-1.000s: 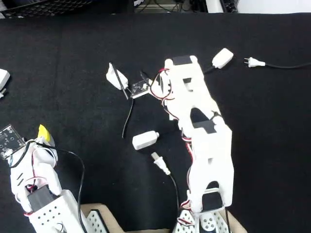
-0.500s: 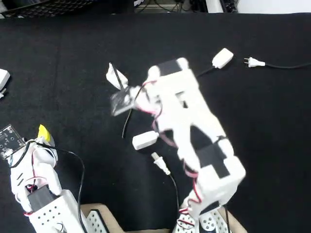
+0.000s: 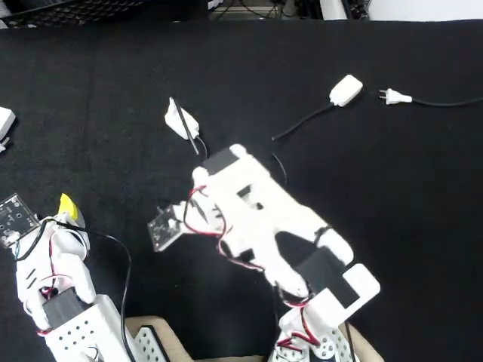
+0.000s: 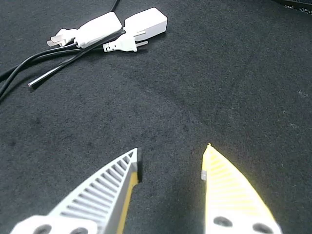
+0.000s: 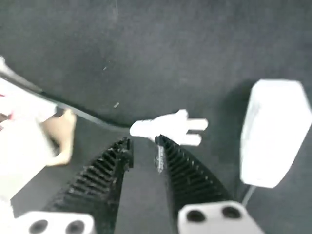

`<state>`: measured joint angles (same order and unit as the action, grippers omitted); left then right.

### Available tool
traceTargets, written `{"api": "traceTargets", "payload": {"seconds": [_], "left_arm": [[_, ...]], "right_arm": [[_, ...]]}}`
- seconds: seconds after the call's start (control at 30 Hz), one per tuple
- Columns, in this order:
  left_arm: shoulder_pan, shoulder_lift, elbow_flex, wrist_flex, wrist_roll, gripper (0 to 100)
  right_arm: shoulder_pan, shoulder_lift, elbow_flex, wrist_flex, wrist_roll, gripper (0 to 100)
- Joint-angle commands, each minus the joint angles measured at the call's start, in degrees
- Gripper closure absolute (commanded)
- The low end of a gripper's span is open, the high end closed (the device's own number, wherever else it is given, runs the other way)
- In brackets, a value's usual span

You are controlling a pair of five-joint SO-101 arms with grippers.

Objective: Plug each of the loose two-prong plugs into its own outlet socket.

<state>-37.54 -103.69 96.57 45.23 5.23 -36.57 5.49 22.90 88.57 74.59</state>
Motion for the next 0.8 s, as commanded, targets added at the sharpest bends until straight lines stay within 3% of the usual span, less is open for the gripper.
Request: {"api": "traceTargets", "payload": {"seconds": [0.0,0.5,0.77], "left_arm": [[-0.4,-0.26,0.75,0.26,0.0,78],[-0.4,-0.26,0.75,0.26,0.0,78],[-0.4,-0.26,0.75,0.26,0.0,78]], "right_arm": [[-1.49,-2.51,0.66,-6.68,-4.31,91.3],[-0.79,-2.51,-6.55,-11.96,-5.45,91.3],[5.19,5.41,-10.51,-17.41,-5.45,91.3]]}}
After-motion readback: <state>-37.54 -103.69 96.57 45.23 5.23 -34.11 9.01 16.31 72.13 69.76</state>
